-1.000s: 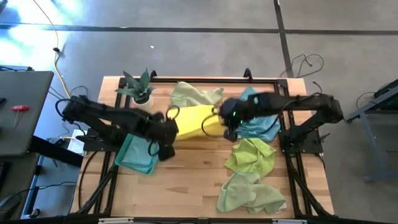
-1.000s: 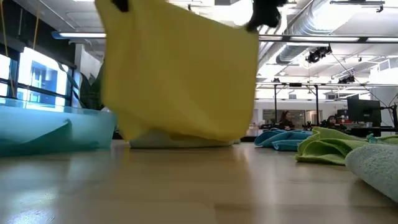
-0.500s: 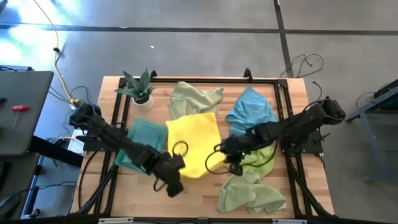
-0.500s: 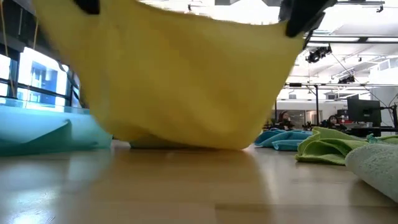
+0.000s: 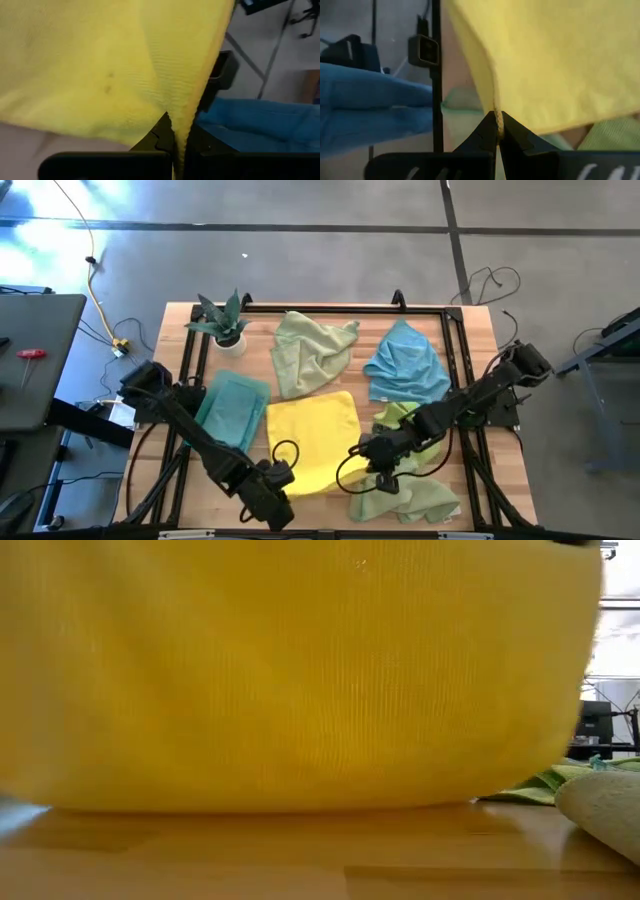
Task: Fold microfiber towels
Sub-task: Fold the yellow microfiber towel
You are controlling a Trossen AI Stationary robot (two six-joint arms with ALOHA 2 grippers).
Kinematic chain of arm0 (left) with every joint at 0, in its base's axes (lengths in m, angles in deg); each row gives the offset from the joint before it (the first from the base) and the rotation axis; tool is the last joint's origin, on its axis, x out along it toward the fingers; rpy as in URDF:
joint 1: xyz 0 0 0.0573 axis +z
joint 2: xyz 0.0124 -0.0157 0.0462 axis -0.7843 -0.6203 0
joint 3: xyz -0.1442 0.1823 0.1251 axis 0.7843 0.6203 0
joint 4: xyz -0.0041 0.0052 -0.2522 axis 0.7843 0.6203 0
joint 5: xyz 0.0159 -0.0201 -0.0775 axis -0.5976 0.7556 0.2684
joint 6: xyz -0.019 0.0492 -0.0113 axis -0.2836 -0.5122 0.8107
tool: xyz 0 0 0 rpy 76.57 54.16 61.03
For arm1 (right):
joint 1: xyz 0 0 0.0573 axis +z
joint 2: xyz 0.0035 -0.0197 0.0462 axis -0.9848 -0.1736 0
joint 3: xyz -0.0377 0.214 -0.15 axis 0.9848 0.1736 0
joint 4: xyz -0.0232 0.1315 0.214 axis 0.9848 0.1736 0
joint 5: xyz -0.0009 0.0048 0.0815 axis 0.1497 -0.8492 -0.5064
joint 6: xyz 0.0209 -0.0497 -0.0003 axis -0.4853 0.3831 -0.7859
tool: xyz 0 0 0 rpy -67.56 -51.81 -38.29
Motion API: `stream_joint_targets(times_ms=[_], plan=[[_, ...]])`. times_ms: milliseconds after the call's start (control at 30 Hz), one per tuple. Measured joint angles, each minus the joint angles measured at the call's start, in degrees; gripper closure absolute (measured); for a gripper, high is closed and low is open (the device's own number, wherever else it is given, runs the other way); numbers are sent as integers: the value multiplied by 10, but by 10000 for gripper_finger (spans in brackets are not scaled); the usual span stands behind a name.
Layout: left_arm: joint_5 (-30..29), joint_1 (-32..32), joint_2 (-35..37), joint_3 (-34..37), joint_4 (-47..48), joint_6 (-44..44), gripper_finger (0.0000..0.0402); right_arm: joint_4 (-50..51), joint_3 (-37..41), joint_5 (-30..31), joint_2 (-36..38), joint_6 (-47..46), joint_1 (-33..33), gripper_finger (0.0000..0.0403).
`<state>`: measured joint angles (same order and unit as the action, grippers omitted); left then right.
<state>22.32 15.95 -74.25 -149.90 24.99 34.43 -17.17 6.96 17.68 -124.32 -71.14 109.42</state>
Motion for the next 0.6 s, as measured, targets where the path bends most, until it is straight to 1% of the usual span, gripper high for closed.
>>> stream_joint_targets(times_ms=[100,167,300,433,600], plan=[[-4,-7,1,0,0,11,401,-30,0,-2,-15,-28,6,403],[-4,-12,2,0,0,7,401,-33,1,2,-17,-38,10,403],[-8,-16,3,0,23,7,401,-46,0,38,-18,-45,10,403],[-39,-8,3,0,72,-9,401,-37,0,63,-19,-35,-1,403],[-66,23,3,0,148,-34,401,-26,0,80,-19,0,-30,403]])
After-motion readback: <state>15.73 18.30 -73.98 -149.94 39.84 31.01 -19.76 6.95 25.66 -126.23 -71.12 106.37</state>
